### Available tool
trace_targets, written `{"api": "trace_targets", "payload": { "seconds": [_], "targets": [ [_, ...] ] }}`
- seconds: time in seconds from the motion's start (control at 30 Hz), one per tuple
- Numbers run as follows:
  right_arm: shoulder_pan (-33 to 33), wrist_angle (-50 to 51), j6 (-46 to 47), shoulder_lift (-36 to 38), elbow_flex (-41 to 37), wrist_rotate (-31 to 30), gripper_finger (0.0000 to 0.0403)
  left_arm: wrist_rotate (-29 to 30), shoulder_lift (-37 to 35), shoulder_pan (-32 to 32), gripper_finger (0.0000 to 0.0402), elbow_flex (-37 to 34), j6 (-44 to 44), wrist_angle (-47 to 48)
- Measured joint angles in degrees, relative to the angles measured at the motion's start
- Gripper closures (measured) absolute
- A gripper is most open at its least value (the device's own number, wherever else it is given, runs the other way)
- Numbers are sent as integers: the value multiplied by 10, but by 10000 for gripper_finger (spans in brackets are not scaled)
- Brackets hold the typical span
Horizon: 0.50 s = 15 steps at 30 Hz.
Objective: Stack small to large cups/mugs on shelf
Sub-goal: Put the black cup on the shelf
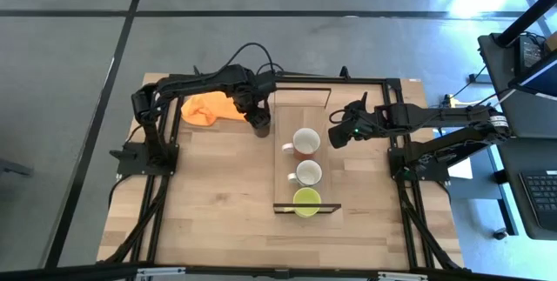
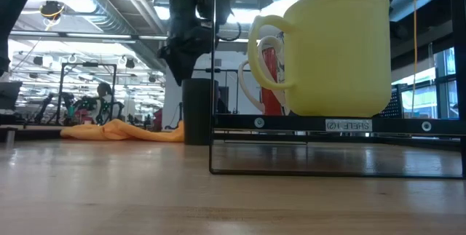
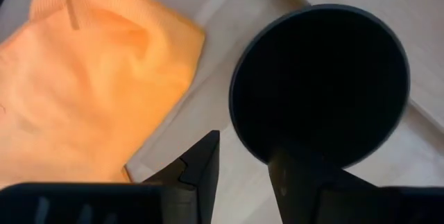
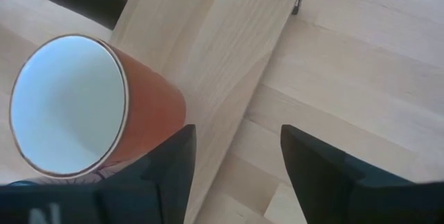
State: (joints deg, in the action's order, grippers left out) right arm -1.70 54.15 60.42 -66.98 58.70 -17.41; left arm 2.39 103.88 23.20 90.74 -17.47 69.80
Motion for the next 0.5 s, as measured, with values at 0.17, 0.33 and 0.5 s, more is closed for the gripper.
{"api": "trace_targets", "payload": {
  "seconds": [0.17,0.33,0.5],
  "targets": [
    [0,0,6,0,0,0,190,0,0,-4,287,-2,0,-23],
    [0,0,7,0,0,0,190,0,0,-7,290,-1,0,-59],
    [0,0,7,0,0,0,190,0,0,-7,291,-1,0,-61]
  ]
}}
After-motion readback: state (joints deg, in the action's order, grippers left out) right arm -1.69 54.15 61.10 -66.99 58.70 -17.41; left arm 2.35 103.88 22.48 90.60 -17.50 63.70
